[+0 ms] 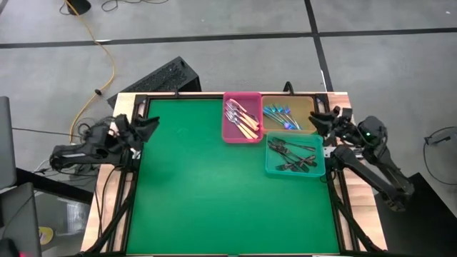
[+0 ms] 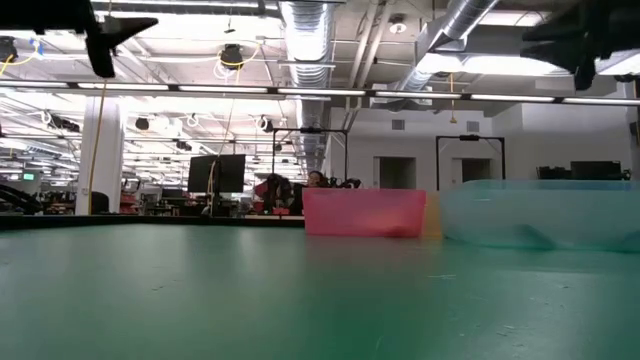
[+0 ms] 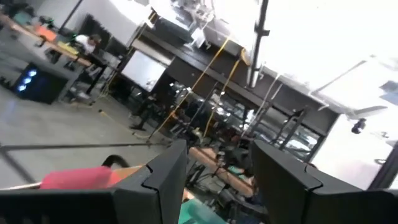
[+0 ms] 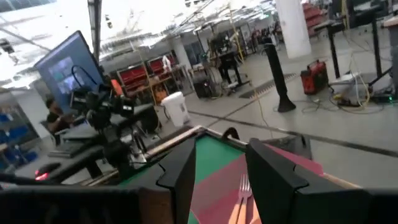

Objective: Sort silverware by color (type)
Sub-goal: Return to Home Position

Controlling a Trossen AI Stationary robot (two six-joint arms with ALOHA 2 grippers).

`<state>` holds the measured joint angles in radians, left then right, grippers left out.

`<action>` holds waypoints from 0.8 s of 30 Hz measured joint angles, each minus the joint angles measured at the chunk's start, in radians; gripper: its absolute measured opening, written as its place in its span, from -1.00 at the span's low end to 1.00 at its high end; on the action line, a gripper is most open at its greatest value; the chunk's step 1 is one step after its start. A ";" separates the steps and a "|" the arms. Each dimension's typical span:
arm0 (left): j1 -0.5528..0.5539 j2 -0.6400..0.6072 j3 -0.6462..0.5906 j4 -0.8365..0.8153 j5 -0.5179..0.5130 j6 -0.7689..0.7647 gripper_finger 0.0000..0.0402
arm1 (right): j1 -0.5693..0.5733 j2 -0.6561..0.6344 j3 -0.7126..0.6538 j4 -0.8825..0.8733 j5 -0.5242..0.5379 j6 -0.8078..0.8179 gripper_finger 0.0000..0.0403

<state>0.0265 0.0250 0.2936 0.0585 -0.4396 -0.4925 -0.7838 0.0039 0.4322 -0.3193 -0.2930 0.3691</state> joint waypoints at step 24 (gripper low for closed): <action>-0.051 -0.021 -0.283 0.161 0.012 0.007 -0.18 | 0.241 0.001 -0.423 0.404 0.053 -0.081 -0.20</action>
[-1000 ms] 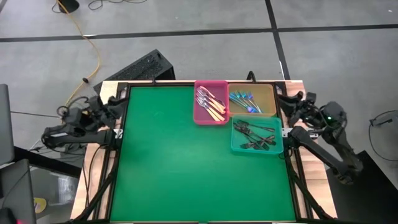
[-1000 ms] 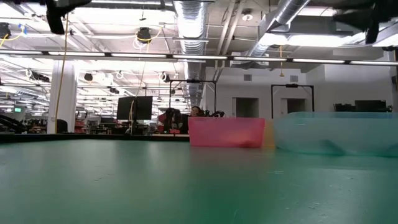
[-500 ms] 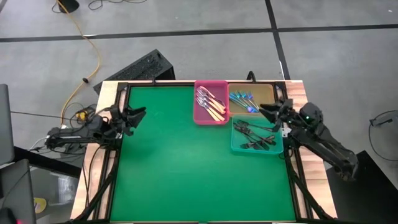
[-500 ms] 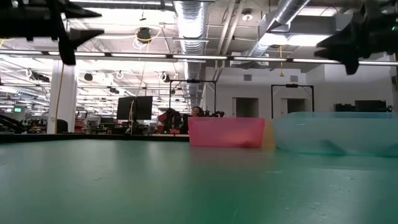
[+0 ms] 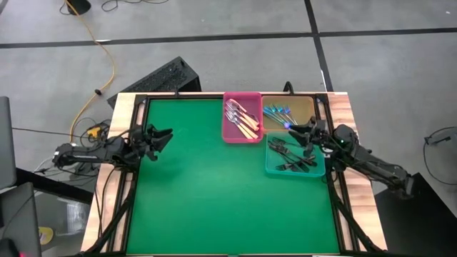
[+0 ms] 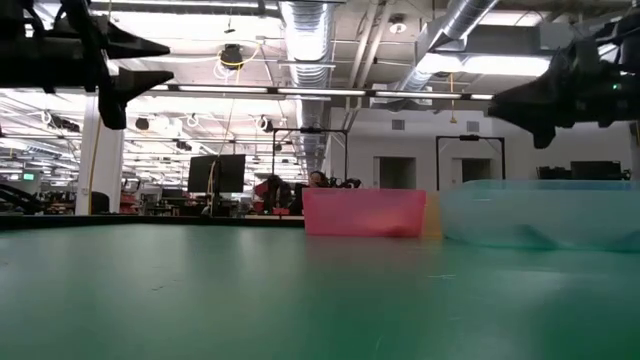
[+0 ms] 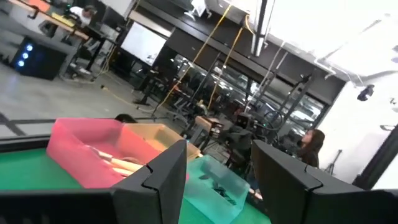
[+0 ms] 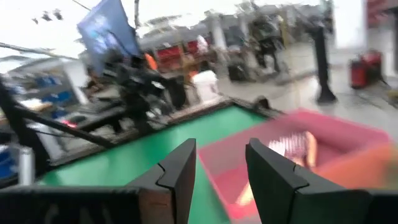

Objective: Sort silverware by color (type)
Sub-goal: Return to Home Position

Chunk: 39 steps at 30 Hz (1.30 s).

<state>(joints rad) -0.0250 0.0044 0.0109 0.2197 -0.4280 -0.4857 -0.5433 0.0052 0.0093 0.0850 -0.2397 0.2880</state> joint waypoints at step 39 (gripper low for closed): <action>-0.055 0.007 0.002 -0.178 0.203 -0.098 -0.18 | 0.026 0.002 -0.001 -0.045 0.108 -0.008 -0.20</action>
